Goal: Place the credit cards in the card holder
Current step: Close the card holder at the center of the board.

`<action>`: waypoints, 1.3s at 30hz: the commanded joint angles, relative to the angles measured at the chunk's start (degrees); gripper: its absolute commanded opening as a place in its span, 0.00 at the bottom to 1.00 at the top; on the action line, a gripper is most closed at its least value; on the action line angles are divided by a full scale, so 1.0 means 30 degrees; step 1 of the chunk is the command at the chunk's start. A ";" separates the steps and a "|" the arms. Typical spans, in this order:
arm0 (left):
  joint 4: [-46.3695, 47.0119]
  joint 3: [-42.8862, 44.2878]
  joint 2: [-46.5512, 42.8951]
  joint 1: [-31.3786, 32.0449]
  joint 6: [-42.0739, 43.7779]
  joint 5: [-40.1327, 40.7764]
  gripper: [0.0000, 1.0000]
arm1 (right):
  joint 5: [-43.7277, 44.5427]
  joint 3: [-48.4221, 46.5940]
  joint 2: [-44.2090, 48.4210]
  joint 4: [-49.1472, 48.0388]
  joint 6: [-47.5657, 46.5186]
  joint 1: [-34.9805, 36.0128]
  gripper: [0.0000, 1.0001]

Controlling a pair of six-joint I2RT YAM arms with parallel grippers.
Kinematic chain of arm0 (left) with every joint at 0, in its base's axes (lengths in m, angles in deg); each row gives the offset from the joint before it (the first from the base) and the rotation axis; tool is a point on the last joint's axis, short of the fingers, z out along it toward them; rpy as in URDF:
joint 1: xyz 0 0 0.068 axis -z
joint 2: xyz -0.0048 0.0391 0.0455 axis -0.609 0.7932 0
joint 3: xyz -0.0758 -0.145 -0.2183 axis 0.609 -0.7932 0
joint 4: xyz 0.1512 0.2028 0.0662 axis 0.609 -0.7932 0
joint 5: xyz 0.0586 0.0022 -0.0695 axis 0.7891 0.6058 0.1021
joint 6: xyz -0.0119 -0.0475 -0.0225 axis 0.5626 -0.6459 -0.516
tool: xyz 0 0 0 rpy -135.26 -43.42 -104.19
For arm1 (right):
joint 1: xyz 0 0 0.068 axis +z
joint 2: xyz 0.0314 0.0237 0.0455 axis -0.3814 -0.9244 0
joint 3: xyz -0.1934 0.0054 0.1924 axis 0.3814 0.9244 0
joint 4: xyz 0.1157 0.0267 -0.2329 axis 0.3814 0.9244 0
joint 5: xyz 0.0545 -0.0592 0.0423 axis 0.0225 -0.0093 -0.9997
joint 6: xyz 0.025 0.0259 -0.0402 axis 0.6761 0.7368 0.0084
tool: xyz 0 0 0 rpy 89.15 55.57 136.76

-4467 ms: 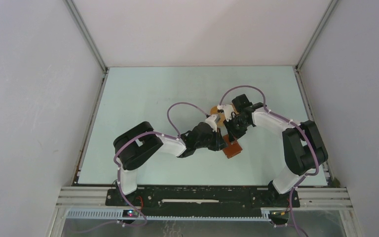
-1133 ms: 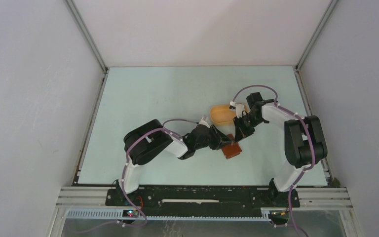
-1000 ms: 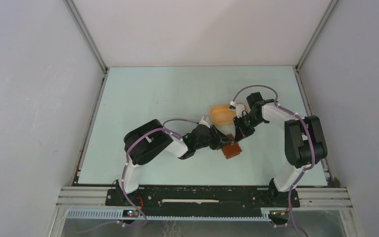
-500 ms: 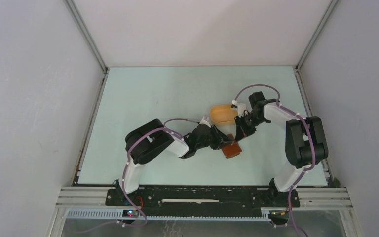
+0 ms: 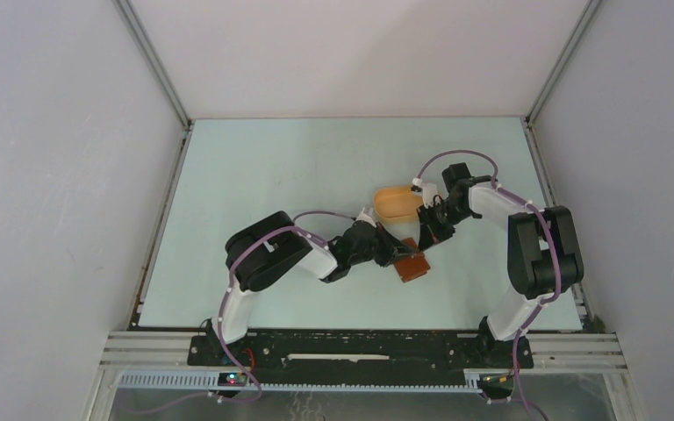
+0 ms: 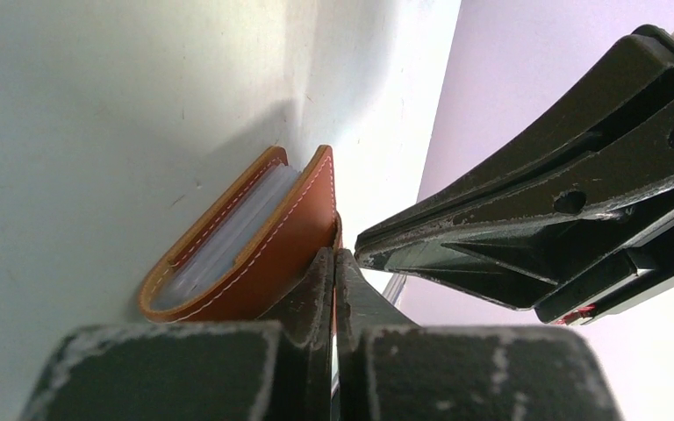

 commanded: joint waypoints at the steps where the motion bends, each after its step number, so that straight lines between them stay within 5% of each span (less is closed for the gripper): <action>1: 0.0522 0.0429 -0.0283 0.0085 0.0571 0.0087 0.00 | -0.0972 -0.0655 0.0644 0.0417 -0.0261 -0.0167 0.11; 12: 0.1798 -0.0750 -0.1258 -0.0104 0.0483 -0.0107 0.00 | -0.3930 -0.0623 0.1431 0.2846 -0.4312 -0.0216 0.12; 25: 0.2550 -0.1580 -0.1294 -0.0294 0.0326 -0.0384 0.00 | 0.2276 0.0029 -0.0050 0.1144 -0.2594 0.1099 0.10; 39: 0.2722 -0.2507 -0.1793 -0.0384 0.0265 -0.0677 0.00 | 0.2642 -0.0054 -0.0535 0.1145 -0.2396 0.1487 0.10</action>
